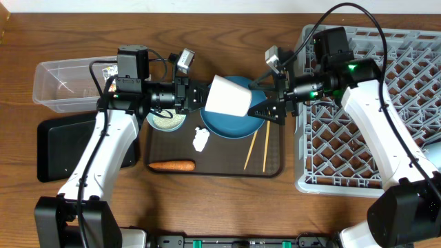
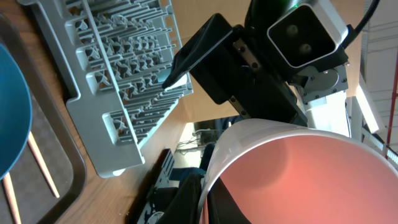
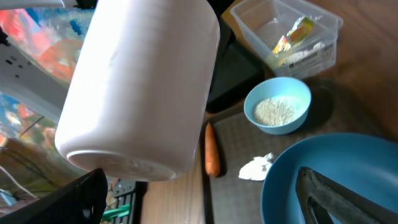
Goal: Sort waste into correct bins and load items into the dishwasher rack
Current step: 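Hand the pink cup from the left gripper to the right gripper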
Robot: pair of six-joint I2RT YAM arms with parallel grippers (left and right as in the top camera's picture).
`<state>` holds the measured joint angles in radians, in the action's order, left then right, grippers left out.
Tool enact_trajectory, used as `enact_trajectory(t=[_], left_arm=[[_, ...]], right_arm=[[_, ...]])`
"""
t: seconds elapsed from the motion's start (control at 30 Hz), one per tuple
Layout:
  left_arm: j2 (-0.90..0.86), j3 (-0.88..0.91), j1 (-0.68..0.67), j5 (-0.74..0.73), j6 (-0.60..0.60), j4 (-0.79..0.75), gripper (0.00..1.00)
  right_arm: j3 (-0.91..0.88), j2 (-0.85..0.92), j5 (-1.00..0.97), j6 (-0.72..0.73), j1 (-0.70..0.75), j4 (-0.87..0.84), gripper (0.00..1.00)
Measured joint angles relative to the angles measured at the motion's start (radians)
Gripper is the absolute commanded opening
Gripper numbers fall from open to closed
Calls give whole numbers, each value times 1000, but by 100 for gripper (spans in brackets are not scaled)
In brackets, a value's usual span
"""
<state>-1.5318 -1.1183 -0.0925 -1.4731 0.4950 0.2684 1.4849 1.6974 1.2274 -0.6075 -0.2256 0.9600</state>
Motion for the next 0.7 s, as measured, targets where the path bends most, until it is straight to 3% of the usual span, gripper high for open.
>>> enact_trajectory(t=[0.7], left_arm=[[0,0,-21,64,3,-7,6]], right_arm=[[0,0,-36,-38,0,187,99]])
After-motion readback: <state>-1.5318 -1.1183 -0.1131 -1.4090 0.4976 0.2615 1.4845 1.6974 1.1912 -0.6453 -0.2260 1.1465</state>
